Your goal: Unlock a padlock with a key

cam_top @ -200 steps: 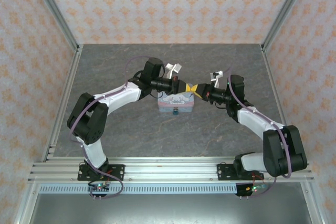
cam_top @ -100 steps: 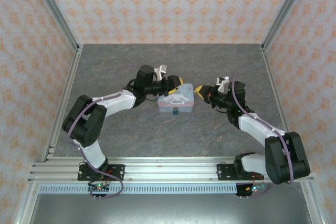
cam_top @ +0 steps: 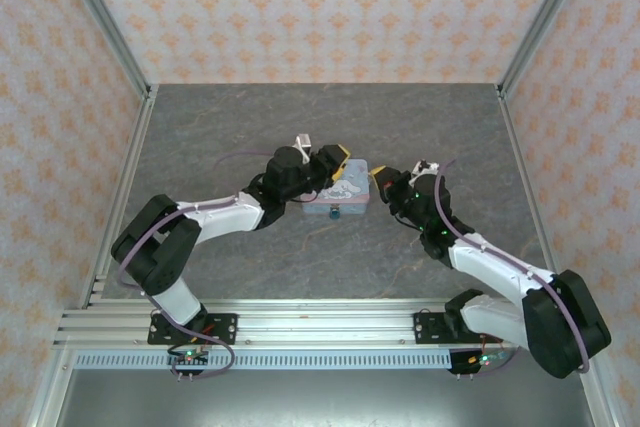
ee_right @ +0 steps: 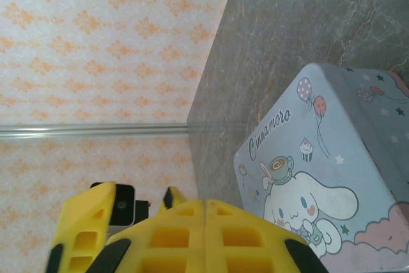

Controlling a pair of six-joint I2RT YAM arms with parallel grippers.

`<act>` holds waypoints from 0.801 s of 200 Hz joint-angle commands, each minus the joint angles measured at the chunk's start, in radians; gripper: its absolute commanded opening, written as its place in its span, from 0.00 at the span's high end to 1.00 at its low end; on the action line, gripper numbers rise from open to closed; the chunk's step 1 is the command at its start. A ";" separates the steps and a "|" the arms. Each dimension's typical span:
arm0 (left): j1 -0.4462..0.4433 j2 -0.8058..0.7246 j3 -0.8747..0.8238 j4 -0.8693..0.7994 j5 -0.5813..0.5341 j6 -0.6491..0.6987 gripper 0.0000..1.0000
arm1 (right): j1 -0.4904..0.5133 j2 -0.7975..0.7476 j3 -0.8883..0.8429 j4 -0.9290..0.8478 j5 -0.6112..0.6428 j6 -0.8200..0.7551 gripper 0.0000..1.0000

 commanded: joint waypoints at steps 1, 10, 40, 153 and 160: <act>-0.019 0.029 0.043 0.054 -0.048 -0.025 0.60 | 0.008 0.011 0.040 0.036 0.069 0.018 1.00; -0.028 0.037 0.045 0.057 -0.051 -0.027 0.60 | 0.009 0.014 0.043 0.035 0.069 0.018 1.00; -0.047 0.059 0.049 0.059 -0.059 -0.029 0.61 | 0.010 0.021 0.044 0.048 0.071 0.019 1.00; -0.090 0.152 0.114 0.091 -0.069 -0.051 0.70 | 0.011 0.033 0.033 0.063 0.071 0.024 1.00; -0.093 0.157 0.119 0.094 -0.071 -0.054 0.71 | 0.010 0.033 0.031 0.063 0.073 0.025 1.00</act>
